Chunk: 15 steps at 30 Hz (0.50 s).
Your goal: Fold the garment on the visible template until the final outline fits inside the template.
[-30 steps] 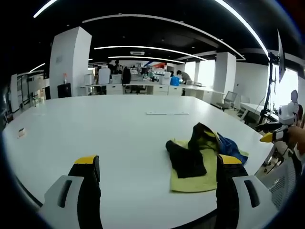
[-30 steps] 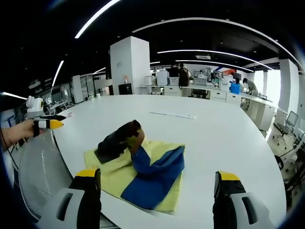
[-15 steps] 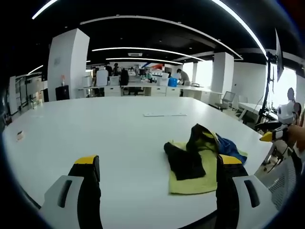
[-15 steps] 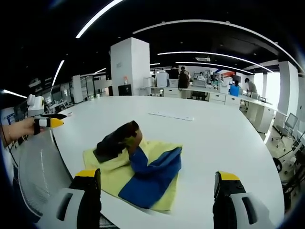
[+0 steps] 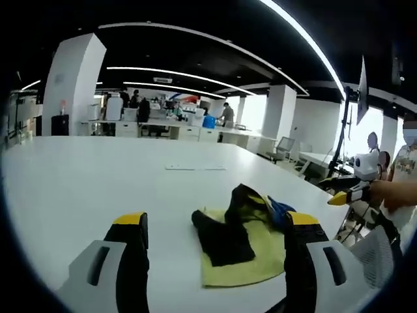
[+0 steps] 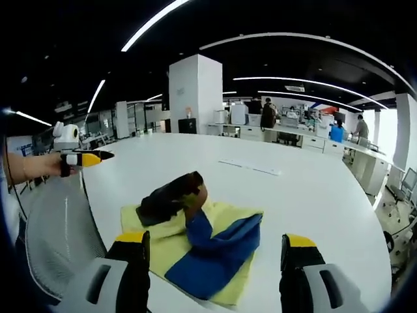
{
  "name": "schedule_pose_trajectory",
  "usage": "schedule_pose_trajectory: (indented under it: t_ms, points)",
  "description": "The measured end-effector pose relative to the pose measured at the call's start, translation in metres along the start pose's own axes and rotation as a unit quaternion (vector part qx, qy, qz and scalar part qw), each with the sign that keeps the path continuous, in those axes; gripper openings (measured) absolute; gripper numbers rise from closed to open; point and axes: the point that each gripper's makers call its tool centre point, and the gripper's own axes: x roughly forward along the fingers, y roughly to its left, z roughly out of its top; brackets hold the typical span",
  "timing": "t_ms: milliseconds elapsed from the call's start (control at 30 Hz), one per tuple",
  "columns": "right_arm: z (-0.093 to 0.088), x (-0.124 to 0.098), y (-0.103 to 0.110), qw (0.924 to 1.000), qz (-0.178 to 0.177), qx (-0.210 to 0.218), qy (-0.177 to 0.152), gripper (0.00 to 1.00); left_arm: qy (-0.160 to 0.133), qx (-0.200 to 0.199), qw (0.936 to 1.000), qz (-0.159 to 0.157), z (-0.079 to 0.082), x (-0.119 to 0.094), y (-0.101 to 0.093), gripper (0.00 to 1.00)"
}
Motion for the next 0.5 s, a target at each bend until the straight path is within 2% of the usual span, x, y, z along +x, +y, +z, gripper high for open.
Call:
schedule_pose_trajectory:
  t_ms: [200,300,400,500]
  points:
    - [0.000,0.017,0.008,0.9997,0.018,-0.014,0.005,0.71,0.003,0.006,0.9992,-0.038,-0.002,0.023,-0.008,0.71]
    - [-0.007,0.030,0.020,0.9985,0.048,-0.006,0.026,0.72,0.007,-0.024,0.9984,-0.051,-0.004,0.034,-0.009,0.66]
    - [-0.006,0.039,0.024,0.9981,0.055,-0.005,0.026,0.68,0.000,-0.017,0.9985,-0.052,0.000,0.043,-0.008,0.65]
    - [-0.004,0.047,0.025,0.9980,0.059,0.000,0.023,0.69,0.006,-0.007,0.9982,-0.060,0.001,0.051,-0.010,0.62]
